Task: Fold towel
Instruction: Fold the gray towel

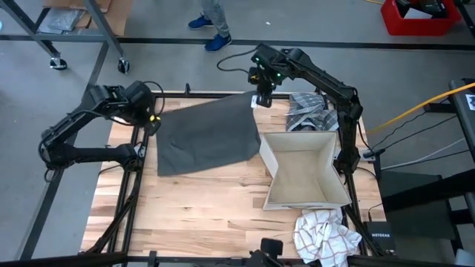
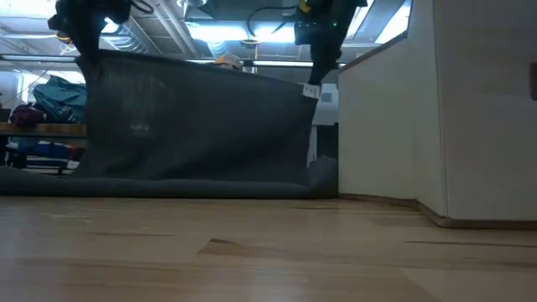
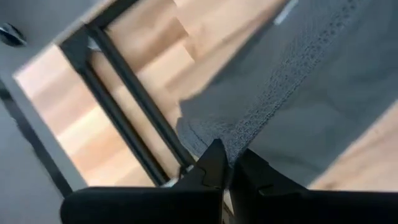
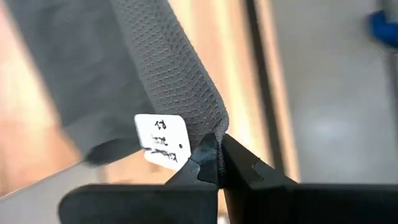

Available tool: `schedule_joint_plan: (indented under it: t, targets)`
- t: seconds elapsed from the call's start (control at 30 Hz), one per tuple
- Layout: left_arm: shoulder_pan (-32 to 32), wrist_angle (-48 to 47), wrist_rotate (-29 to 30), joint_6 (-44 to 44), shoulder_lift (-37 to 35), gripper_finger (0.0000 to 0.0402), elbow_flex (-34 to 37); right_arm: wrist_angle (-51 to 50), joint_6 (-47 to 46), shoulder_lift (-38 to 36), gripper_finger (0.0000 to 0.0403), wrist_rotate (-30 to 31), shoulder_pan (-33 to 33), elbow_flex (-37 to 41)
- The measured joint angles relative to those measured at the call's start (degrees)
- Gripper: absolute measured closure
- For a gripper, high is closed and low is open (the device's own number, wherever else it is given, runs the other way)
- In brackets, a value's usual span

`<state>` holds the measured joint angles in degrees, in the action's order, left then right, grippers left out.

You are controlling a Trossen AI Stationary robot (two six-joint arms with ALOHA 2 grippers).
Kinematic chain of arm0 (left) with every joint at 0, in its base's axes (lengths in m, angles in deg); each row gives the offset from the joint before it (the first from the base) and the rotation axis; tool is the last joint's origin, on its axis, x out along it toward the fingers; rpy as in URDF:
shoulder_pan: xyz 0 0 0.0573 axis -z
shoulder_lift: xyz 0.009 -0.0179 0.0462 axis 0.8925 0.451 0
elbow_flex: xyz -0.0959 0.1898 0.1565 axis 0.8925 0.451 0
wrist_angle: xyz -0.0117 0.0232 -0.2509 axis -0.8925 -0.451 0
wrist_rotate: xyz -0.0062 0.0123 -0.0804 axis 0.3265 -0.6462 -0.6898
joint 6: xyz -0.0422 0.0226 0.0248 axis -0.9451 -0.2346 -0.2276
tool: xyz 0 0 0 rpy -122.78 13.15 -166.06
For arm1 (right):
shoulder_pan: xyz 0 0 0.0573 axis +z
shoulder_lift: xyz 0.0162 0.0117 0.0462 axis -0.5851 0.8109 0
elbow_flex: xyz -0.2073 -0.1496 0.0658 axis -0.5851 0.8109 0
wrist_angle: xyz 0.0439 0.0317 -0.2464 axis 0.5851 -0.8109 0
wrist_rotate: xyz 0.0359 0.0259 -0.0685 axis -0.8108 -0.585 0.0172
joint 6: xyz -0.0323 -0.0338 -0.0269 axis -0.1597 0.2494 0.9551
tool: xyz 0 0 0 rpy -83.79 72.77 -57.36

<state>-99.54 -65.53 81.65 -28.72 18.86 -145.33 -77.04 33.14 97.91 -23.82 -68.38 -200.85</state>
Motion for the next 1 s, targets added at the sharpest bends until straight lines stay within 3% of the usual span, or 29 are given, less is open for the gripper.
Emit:
schedule_joint_plan:
  t: [0.13,0.47,0.8,1.0]
  targets:
    - [0.99,-0.05,-4.94,-0.66,0.0,0.0401,1.97,-4.05,-0.65,0.0,0.0398,-4.32,1.46,0.0]
    - [10.23,0.12,-15.28,-7.52,-0.02,0.0401,6.04,-7.6,-0.93,0.0,0.0398,-4.57,8.1,0.0]
    - [22.78,0.19,-19.8,-18.28,0.04,0.0401,9.29,-11.39,-1.27,0.0,0.0398,-4.61,13.32,0.33]
    - [29.32,4.54,-19.87,-22.0,0.02,0.0401,12.38,-10.14,-1.25,0.07,0.0398,-4.55,15.39,7.31]
